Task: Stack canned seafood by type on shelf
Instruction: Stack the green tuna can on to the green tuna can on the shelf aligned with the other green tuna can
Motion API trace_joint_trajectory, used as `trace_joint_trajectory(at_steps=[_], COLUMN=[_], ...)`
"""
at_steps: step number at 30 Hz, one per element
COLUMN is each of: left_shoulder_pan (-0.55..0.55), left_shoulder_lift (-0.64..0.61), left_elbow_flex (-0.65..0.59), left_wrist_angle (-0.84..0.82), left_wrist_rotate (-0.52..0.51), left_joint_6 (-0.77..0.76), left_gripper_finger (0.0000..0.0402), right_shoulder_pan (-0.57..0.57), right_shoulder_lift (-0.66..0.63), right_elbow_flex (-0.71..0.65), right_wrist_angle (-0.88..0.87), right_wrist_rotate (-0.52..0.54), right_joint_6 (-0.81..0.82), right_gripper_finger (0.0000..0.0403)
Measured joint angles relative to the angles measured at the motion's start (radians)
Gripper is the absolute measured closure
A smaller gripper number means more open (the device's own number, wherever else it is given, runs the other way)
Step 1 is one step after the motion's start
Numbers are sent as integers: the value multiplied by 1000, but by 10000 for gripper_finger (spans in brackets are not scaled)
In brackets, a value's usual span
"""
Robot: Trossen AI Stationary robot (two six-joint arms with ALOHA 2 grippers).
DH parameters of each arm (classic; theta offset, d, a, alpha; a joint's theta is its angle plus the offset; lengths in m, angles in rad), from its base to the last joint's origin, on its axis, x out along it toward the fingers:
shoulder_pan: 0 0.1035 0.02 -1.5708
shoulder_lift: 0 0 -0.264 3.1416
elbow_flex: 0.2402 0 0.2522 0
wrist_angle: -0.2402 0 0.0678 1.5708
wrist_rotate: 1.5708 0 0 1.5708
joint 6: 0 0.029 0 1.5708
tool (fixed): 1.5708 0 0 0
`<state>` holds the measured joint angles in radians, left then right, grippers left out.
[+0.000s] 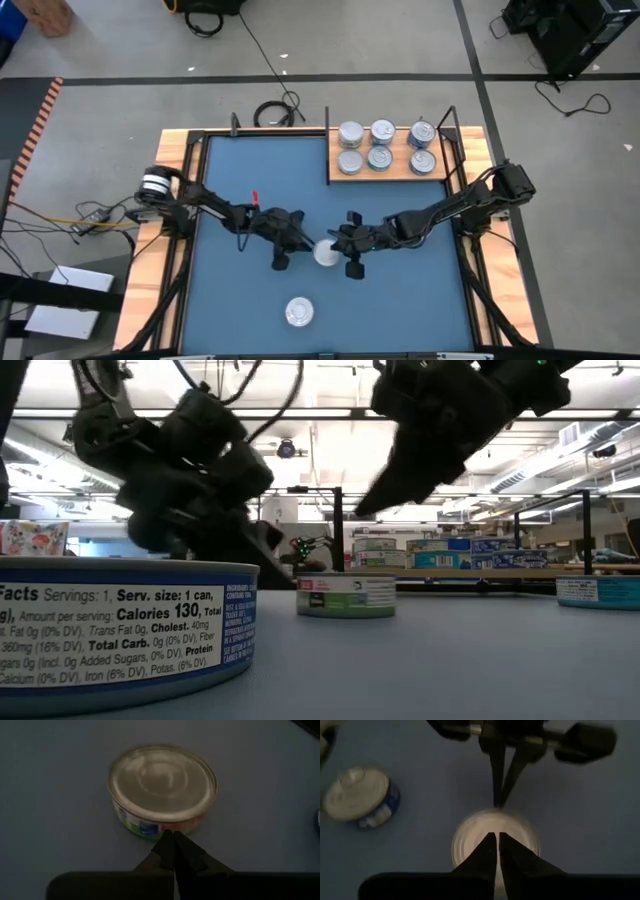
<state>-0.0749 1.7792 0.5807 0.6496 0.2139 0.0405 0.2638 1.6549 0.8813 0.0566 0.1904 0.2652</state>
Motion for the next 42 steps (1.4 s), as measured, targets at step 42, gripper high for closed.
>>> trace_joint_trajectory(at_steps=[42], left_shoulder_pan=[1], left_shoulder_lift=[-10], left_elbow_flex=[21], left_wrist_angle=[61], left_wrist_rotate=[-19], left_joint_6=[34], left_gripper_finger=[397], right_shoulder_pan=[80], right_shoulder_lift=[36], right_elbow_flex=[32], right_wrist_angle=[-193], right_wrist_rotate=[-138], right_joint_6=[262], right_gripper_finger=[389])
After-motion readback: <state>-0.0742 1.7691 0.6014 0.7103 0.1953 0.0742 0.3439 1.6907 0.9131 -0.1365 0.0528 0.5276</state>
